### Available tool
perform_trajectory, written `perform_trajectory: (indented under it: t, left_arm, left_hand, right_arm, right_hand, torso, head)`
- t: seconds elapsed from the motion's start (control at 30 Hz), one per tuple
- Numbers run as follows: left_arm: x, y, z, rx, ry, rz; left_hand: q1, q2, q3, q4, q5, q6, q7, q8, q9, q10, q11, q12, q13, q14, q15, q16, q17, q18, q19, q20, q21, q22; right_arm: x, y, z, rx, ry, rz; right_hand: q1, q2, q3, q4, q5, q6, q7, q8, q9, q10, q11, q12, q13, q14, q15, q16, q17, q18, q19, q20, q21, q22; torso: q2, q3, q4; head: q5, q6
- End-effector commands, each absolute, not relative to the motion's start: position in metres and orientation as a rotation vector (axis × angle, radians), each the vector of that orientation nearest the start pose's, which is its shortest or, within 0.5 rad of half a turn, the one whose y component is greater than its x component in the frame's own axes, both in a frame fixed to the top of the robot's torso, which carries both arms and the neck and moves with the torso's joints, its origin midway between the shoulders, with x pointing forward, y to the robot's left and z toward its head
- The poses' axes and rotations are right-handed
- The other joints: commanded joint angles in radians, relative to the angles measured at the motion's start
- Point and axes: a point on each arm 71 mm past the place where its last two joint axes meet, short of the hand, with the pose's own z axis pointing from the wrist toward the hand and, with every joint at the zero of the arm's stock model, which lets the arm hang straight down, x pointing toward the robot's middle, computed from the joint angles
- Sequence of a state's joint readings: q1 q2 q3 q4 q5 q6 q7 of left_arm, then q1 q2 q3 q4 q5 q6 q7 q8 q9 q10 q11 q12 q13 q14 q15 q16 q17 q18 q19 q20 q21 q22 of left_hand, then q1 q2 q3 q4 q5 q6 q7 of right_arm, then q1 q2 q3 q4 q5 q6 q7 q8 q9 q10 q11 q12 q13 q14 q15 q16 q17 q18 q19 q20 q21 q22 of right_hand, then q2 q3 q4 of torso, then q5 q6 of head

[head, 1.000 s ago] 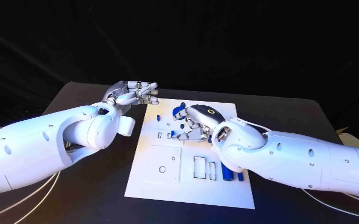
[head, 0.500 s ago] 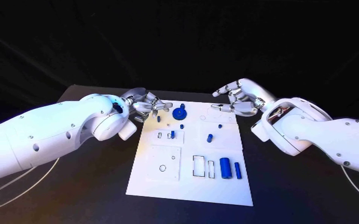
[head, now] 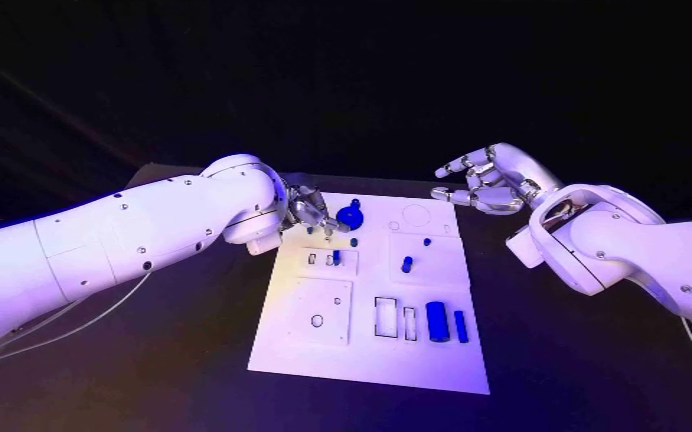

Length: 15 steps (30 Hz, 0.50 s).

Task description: Assemble the parts on the task board

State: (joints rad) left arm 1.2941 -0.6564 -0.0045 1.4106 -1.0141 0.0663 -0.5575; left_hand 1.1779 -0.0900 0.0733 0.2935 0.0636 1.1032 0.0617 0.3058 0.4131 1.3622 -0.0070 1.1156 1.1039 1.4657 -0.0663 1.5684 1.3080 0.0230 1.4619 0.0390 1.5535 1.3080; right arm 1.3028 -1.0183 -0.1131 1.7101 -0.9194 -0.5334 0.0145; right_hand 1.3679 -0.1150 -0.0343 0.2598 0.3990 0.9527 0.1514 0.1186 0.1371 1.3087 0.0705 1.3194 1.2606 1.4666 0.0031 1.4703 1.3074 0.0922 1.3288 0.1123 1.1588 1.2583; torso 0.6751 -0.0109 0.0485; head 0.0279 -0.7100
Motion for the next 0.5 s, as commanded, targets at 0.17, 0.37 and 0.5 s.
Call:
perform_trajectory:
  t: [0.17,0.37,0.5]
  left_arm:
    - [0.523,0.149,-0.178,-0.129,2.275,-0.266]
    - [0.527,0.141,-0.180,-0.112,2.295,-0.249]
    - [0.529,0.137,-0.183,-0.105,2.310,-0.238]
  left_hand:
    - [-0.020,-0.001,-0.014,0.000,-0.005,-0.013,0.000,0.009,0.018,-0.004,-0.003,0.008,0.009,0.105,-0.002,0.002,0.263,-0.019,0.098,-0.006,0.009,0.242]
    - [-0.024,-0.001,-0.018,0.000,-0.005,-0.016,0.000,0.010,0.023,-0.005,-0.003,0.010,0.011,0.105,-0.002,0.002,0.263,-0.019,0.099,-0.006,0.010,0.245]
    - [-0.029,-0.003,-0.026,0.000,-0.005,-0.022,0.001,0.013,0.033,-0.012,-0.002,0.004,0.007,0.105,-0.001,0.002,0.263,-0.020,0.100,-0.006,0.011,0.247]
  right_arm:
    - [0.460,-0.242,-0.144,0.354,1.557,0.903]
    - [0.461,-0.242,-0.144,0.353,1.557,0.900]
    - [0.461,-0.242,-0.144,0.354,1.554,0.898]
  right_hand:
    - [0.003,0.008,-0.006,-0.003,0.009,0.006,0.001,0.003,0.001,0.006,-0.001,0.005,0.002,0.052,-0.008,-0.004,0.047,0.006,0.002,-0.009,-0.006,-0.001]
    - [0.002,0.008,-0.007,-0.003,0.012,0.006,0.001,0.004,0.001,0.004,-0.001,0.003,-0.001,0.051,-0.008,-0.006,0.044,0.006,0.001,-0.009,-0.010,-0.004]
    - [0.000,0.008,-0.010,-0.001,0.015,0.003,0.001,0.003,0.001,-0.006,-0.001,-0.007,-0.013,0.047,-0.008,-0.014,0.029,0.010,-0.007,-0.010,-0.026,-0.015]
  torso:
    - [0.002,-0.0006,0.0002]
    - [0.002,-0.0016,-0.0006]
    - [0.002,-0.0030,0.0004]
  head:
    - [0.005,-0.007]
    - [0.006,-0.010]
    - [0.004,-0.017]
